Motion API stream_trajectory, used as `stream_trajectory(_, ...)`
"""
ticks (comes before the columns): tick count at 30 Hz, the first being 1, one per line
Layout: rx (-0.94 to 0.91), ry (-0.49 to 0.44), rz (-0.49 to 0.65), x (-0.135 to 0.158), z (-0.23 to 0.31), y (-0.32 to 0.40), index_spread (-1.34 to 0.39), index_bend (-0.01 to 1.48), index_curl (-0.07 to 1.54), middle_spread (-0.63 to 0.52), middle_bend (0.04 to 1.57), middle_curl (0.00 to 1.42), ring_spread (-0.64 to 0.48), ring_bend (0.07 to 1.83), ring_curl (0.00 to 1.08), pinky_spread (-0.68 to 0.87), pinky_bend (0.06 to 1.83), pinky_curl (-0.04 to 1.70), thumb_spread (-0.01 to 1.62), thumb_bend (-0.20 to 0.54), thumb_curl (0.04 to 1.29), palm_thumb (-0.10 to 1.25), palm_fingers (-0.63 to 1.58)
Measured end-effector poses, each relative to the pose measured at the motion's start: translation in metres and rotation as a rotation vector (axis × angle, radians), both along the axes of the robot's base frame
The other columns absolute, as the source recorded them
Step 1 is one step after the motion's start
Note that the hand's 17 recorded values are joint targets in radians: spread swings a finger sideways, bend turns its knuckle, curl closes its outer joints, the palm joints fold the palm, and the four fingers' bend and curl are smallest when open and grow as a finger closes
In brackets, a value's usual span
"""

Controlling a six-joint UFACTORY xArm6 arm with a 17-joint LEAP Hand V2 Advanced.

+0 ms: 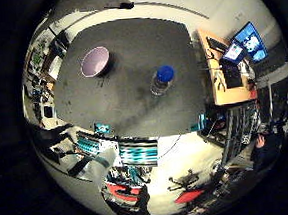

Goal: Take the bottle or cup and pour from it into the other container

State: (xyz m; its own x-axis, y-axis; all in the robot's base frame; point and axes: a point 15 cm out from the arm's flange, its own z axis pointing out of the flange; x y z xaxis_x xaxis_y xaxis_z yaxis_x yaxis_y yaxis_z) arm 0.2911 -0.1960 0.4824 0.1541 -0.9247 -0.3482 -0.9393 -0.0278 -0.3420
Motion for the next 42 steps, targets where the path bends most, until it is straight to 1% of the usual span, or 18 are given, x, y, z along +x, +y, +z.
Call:
stream_trajectory(3, 0.049, -0.045, -0.037, 0.001, 0.007, -0.017, -0.38, 0.19, 0.41, -0.13, 0.35, 0.42, 0.01, 0.59, 0.13, 0.48, 0.85, -0.01, 1.08, -0.022, 0.44, 0.71, 0.51)
stream_trajectory(6, 0.079, -0.065, -0.065, -0.001, 0.009, -0.033, -0.38, 0.19, 0.41, -0.12, 0.35, 0.42, 0.01, 0.60, 0.13, 0.48, 0.85, -0.02, 1.08, -0.022, 0.44, 0.71, 0.51)
stream_trajectory(11, 0.142, -0.074, -0.095, -0.011, 0.011, -0.059, -0.37, 0.19, 0.41, -0.12, 0.35, 0.43, 0.01, 0.61, 0.12, 0.48, 0.87, -0.01, 1.08, -0.022, 0.44, 0.71, 0.51)
stream_trajectory(18, 0.233, -0.152, -0.171, -0.025, 0.009, -0.100, -0.36, 0.19, 0.41, -0.11, 0.36, 0.43, 0.01, 0.63, 0.12, 0.49, 0.89, -0.01, 1.07, -0.023, 0.44, 0.70, 0.50)
stream_trajectory(23, 0.257, -0.189, -0.205, -0.032, 0.006, -0.122, -0.36, 0.19, 0.41, -0.11, 0.36, 0.42, 0.02, 0.64, 0.12, 0.48, 0.91, -0.01, 1.07, -0.023, 0.44, 0.69, 0.48)
stream_trajectory(28, 0.316, -0.203, -0.255, -0.039, -0.014, -0.152, -0.35, 0.19, 0.40, -0.09, 0.35, 0.42, 0.02, 0.64, 0.12, 0.48, 0.93, -0.01, 1.07, -0.024, 0.43, 0.67, 0.44)
stream_trajectory(30, 0.340, -0.225, -0.272, -0.040, -0.021, -0.164, -0.34, 0.18, 0.39, -0.09, 0.35, 0.42, 0.03, 0.64, 0.12, 0.48, 0.94, -0.01, 1.07, -0.025, 0.42, 0.66, 0.43)
stream_trajectory(36, 0.393, -0.273, -0.278, -0.045, -0.042, -0.185, -0.32, 0.18, 0.38, -0.09, 0.35, 0.41, 0.04, 0.65, 0.13, 0.48, 0.96, -0.01, 1.07, -0.025, 0.41, 0.64, 0.40)
stream_trajectory(42, 0.454, -0.285, -0.290, -0.047, -0.069, -0.201, -0.30, 0.18, 0.37, -0.07, 0.36, 0.41, 0.05, 0.65, 0.13, 0.48, 0.96, -0.01, 1.07, -0.023, 0.40, 0.64, 0.38)
